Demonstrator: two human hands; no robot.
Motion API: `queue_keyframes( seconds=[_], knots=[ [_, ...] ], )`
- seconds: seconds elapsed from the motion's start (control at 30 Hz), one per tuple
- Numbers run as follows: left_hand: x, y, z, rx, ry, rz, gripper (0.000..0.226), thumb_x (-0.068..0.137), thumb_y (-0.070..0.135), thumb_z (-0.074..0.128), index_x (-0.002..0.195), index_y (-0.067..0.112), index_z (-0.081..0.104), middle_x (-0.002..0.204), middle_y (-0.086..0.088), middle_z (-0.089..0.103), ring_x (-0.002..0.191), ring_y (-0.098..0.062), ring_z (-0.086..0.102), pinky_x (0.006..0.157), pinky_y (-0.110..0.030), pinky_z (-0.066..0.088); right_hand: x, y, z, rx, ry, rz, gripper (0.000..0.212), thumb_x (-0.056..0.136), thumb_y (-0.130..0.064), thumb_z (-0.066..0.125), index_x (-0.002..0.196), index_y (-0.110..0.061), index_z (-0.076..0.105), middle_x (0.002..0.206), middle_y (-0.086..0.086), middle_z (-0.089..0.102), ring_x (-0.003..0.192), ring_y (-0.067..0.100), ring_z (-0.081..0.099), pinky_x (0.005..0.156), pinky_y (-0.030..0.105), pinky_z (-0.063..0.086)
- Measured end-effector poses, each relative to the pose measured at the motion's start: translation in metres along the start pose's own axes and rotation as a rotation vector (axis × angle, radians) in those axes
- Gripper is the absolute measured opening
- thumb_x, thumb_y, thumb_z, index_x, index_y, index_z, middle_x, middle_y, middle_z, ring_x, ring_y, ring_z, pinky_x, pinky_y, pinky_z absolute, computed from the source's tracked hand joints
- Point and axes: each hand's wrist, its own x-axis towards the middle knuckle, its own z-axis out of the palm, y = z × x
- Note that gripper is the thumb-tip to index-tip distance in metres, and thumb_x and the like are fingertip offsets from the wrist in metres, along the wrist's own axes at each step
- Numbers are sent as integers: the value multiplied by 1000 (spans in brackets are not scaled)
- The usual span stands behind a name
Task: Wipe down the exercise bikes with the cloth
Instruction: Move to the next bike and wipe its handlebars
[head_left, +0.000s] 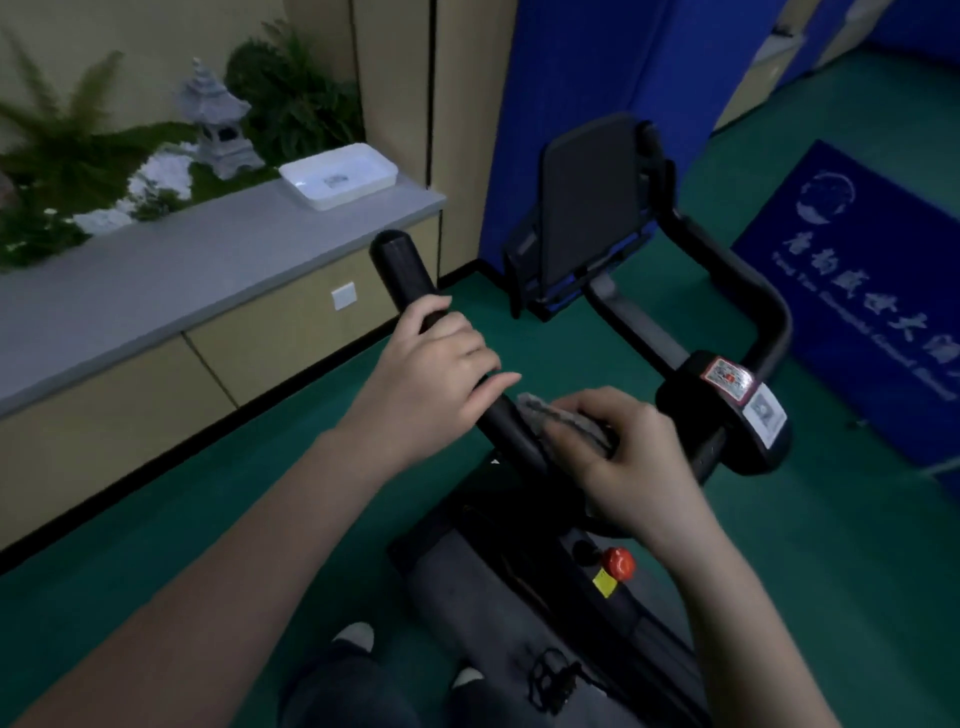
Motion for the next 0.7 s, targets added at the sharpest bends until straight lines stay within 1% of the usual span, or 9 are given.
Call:
queue_keyframes(
  seconds=[0.07, 0.17, 0.23, 0.27, 0.33, 0.4, 0.47, 0.6, 0.7],
  knots=[
    [-2, -8, 1, 6, -4, 74, 48, 99, 42, 36, 80, 17, 73, 77, 7, 67, 85, -15, 60, 108, -34, 21, -9, -4, 9, -50, 62, 28, 6, 83, -15, 70, 86, -20, 72, 80, -11, 60, 78, 4, 57, 67, 4, 36],
    [1, -16, 1, -7, -11, 172, 51, 98, 42, 33, 80, 18, 74, 75, 6, 68, 83, -18, 61, 106, -34, 23, -25, -8, 4, -91, 161, 181, 2, 85, -23, 70, 83, -23, 72, 79, -13, 61, 76, 1, 58, 66, 9, 39],
    [6, -21, 4, 3, 5, 232, 50, 97, 41, 34, 77, 17, 74, 71, 3, 68, 79, -20, 61, 102, -35, 29, -39, -14, 10, -76, 405, 288, 10, 85, -34, 69, 79, -26, 69, 80, -13, 62, 77, 0, 58, 66, 12, 41],
    [7, -23, 6, 2, 20, 253, 49, 97, 41, 36, 76, 17, 73, 70, 2, 67, 79, -21, 60, 99, -36, 31, -44, -18, 19, -78, 544, 332, 10, 85, -34, 68, 80, -25, 68, 81, -10, 61, 78, 0, 58, 66, 10, 39],
    [6, -26, 11, 6, 51, 280, 46, 99, 39, 39, 75, 17, 71, 70, 1, 67, 79, -22, 59, 95, -37, 34, -49, -24, 49, -157, 760, 381, 5, 86, -20, 70, 88, -15, 70, 85, 0, 60, 80, 10, 59, 69, 14, 37],
    [5, -27, 15, 12, 96, 295, 44, 100, 37, 39, 73, 17, 69, 69, 1, 65, 78, -22, 57, 92, -38, 35, -48, -31, 85, -218, 912, 402, 12, 84, -5, 67, 96, -4, 70, 92, 9, 58, 86, 23, 58, 78, 20, 40],
    [6, -27, 17, 4, 139, 308, 44, 100, 35, 38, 71, 17, 67, 66, 0, 63, 76, -23, 56, 90, -38, 35, -38, -45, 116, -195, 1033, 398, 19, 81, -2, 62, 99, 0, 68, 96, 9, 55, 90, 21, 56, 85, 18, 42],
    [9, -29, 20, -23, 183, 349, 45, 100, 32, 37, 69, 16, 65, 63, -1, 61, 73, -24, 55, 87, -38, 35, -27, -58, 138, -149, 1139, 367, 22, 79, 0, 62, 100, 1, 67, 98, 11, 55, 93, 15, 55, 89, 13, 41],
    [7, -30, 21, -27, 165, 363, 47, 101, 32, 35, 69, 16, 65, 63, 0, 62, 73, -24, 56, 87, -38, 35, -38, -47, 137, -159, 1381, 491, 18, 84, -3, 61, 101, 2, 66, 100, 16, 55, 94, 1, 52, 89, 8, 38]
  ],
)
